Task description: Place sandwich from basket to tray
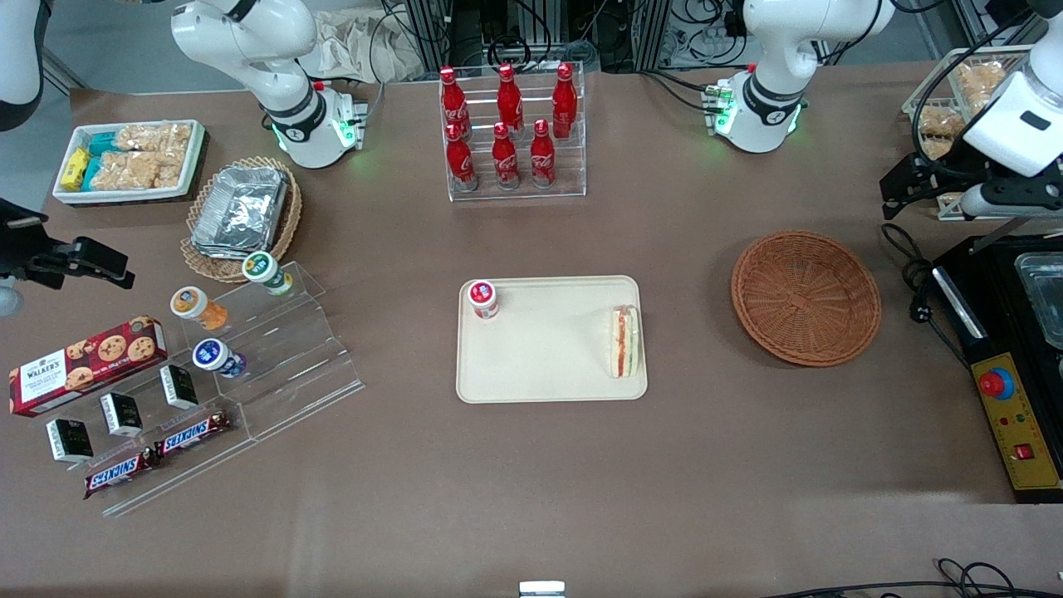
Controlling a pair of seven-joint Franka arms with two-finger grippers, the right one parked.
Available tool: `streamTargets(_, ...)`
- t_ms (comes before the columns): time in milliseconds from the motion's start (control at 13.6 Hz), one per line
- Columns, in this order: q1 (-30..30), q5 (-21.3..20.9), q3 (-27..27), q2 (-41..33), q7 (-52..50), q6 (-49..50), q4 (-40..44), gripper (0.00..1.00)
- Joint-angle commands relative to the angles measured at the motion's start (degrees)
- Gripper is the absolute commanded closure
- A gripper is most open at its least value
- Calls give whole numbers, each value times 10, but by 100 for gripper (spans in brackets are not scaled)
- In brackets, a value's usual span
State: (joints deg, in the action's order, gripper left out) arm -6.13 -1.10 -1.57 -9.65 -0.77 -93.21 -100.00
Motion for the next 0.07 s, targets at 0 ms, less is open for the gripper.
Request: streamTargets(0,9,2,1,13,4,19,25,0)
